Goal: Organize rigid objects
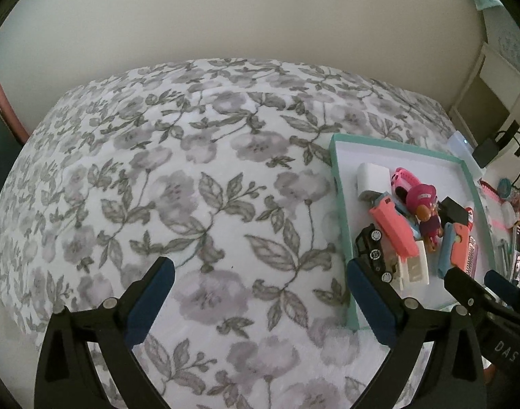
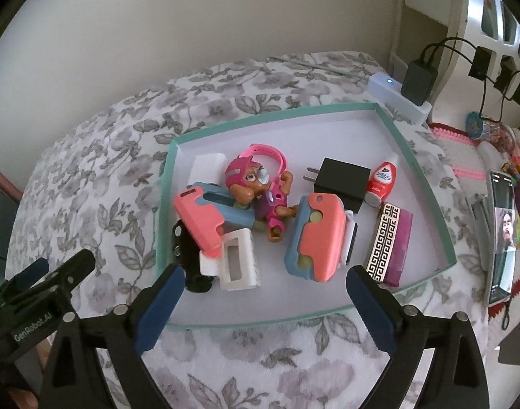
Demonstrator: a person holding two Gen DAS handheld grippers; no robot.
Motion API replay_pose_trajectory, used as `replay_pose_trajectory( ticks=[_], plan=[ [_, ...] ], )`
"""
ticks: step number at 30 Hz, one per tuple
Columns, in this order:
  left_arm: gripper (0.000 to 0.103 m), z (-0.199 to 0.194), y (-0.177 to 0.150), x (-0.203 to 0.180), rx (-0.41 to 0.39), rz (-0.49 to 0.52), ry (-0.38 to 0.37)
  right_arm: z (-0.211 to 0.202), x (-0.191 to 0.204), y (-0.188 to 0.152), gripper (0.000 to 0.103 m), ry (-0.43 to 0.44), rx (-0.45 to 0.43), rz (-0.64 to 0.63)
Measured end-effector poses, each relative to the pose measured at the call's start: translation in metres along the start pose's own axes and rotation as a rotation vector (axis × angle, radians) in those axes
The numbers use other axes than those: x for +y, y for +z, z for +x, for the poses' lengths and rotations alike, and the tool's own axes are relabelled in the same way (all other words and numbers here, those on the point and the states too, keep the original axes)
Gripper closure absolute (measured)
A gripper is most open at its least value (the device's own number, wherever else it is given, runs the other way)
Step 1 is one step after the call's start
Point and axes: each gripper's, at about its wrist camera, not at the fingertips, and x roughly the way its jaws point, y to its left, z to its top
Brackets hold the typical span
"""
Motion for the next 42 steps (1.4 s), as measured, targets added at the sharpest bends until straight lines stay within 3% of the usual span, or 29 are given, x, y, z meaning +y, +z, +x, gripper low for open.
replay_pose_trajectory(
  ticks=[42],
  plan=[
    [0.003, -0.017, -0.001, -0.002, -0.064, 0.005, 0.017, -0.021, 0.004, -0.005, 0.005, 0.003, -0.068, -0.002]
  ],
)
